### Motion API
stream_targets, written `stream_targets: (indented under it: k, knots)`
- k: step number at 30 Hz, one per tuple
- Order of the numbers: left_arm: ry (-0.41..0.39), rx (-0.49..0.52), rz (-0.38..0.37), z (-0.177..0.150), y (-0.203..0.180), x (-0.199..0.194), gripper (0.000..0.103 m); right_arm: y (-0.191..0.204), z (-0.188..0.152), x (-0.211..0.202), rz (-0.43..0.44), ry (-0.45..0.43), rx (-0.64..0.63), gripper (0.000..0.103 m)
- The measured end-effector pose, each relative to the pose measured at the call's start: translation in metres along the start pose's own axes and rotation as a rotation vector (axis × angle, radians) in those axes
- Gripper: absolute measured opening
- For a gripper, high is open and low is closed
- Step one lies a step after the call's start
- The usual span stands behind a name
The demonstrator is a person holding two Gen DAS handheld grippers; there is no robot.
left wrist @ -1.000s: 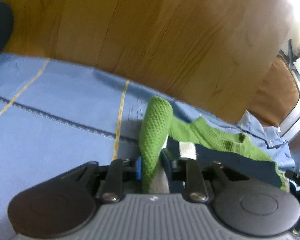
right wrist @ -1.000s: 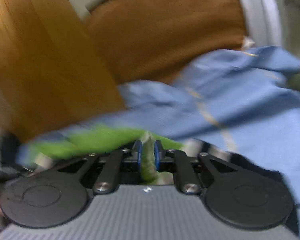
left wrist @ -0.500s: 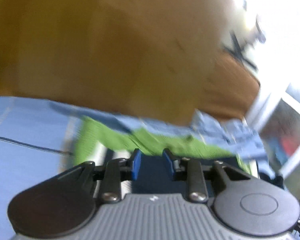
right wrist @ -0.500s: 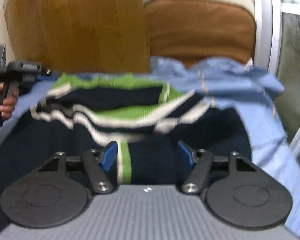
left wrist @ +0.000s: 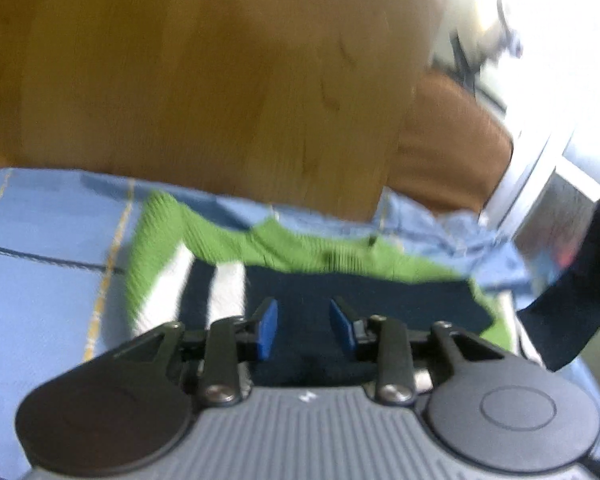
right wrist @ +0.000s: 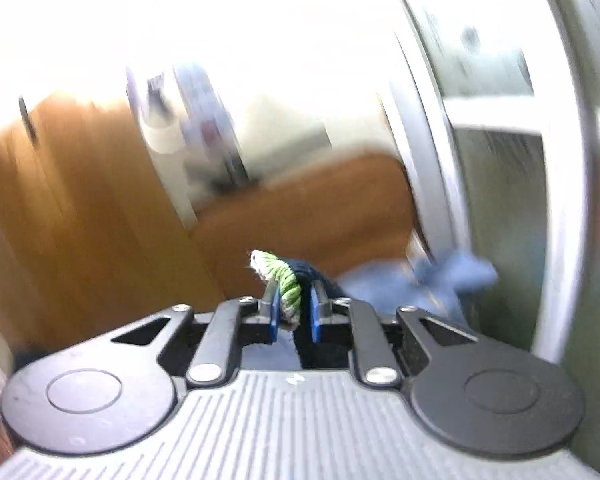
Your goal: Fold small clothes
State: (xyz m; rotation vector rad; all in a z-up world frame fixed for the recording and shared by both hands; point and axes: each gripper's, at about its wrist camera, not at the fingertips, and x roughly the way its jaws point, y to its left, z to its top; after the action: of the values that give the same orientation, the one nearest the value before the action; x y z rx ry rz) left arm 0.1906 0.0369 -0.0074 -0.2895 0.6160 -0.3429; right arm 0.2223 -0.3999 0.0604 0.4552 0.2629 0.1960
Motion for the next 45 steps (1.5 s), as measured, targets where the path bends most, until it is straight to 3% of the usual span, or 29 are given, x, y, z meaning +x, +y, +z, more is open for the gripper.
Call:
stream_targets:
  k: [4,7,10,15,17,19,21,23,24,26,27,29,33,34,35,37,42,45]
  knots:
    - [-0.079,-0.104,-0.034,0.013,0.021,-0.028,0.034,0.063,0.050,0.008,0.151,-0.098,0.006,0.018]
    - [-0.121,-0.197,-0.069,0.018,0.043,-0.041,0.040,0.123,0.041,0.035,0.252,-0.048,-0.087,0.018]
    - [-0.133,-0.264,-0.094,0.020,0.063,-0.045,0.040,0.173,-0.007,0.084,0.340,0.108,-0.174,0.018]
    - [-0.110,-0.320,-0.105,0.020,0.081,-0.039,0.040,0.231,-0.140,0.157,0.434,0.418,-0.354,0.020]
    - [-0.108,-0.303,-0.095,0.019,0.082,-0.038,0.040,0.239,-0.184,0.177,0.482,0.567,-0.410,0.029]
    - [-0.101,-0.274,-0.088,0.018,0.080,-0.037,0.040,0.229,-0.194,0.183,0.533,0.652,-0.372,0.029]
    - [-0.086,-0.261,-0.097,0.017,0.078,-0.035,0.040,0.201,-0.169,0.173,0.533,0.574,-0.302,0.030]
    - [-0.061,-0.241,-0.103,0.015,0.074,-0.028,0.040,0.164,-0.135,0.152,0.458,0.449,-0.226,0.034]
    - [-0.049,-0.227,-0.100,0.013,0.072,-0.027,0.040,0.140,-0.118,0.143,0.399,0.391,-0.192,0.037]
    - [-0.024,-0.205,-0.094,0.011,0.065,-0.020,0.044,0.097,-0.098,0.130,0.242,0.298,-0.176,0.054]
    - [-0.014,-0.200,-0.095,0.010,0.063,-0.017,0.046,0.077,-0.094,0.126,0.151,0.267,-0.175,0.058]
    - [-0.009,-0.202,-0.113,0.009,0.060,-0.017,0.050,0.039,-0.097,0.126,0.037,0.267,-0.142,0.064]
    - [-0.019,-0.207,-0.114,0.011,0.053,-0.018,0.050,-0.001,-0.130,0.143,-0.009,0.378,-0.019,0.064]
    - [-0.007,-0.193,-0.097,0.010,0.050,-0.015,0.047,0.001,-0.138,0.150,0.004,0.402,0.006,0.061]
    - [0.009,-0.176,-0.084,0.009,0.046,-0.010,0.044,0.003,-0.145,0.154,0.032,0.432,0.015,0.034]
    - [0.027,-0.136,-0.066,0.006,0.038,-0.002,0.011,0.017,-0.149,0.161,0.021,0.437,-0.056,0.015]
    - [-0.018,-0.061,0.122,-0.007,0.036,0.006,0.010,0.030,-0.115,0.146,0.146,0.199,-0.079,0.014]
    - [-0.005,-0.093,0.109,-0.015,0.041,0.013,0.011,0.027,-0.123,0.161,0.071,0.221,-0.122,0.014]
